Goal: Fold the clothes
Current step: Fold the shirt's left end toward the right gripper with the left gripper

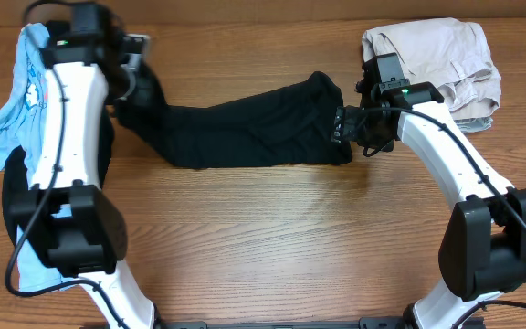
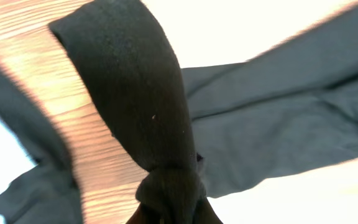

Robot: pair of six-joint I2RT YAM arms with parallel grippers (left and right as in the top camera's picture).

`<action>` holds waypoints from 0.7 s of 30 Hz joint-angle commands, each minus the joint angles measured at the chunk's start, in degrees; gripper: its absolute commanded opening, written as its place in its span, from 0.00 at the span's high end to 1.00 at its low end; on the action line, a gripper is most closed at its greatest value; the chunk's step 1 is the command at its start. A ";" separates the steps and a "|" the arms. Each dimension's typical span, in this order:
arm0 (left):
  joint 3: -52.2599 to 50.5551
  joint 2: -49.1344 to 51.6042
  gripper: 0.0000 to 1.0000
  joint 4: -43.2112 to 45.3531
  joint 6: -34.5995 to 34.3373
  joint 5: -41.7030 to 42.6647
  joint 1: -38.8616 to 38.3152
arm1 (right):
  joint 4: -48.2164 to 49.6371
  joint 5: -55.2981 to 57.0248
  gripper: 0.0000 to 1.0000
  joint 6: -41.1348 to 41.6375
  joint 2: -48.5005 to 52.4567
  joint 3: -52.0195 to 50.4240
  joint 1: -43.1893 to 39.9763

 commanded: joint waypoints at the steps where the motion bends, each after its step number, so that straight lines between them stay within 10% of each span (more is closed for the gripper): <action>1: 0.37 0.31 0.96 0.22 1.46 -0.11 -3.50 | -0.22 -0.50 0.15 0.00 -1.66 1.31 -0.11; 21: -2.25 12.39 0.93 5.88 -4.94 6.54 -19.52 | -0.57 -0.24 0.10 -0.04 -1.66 1.31 -0.13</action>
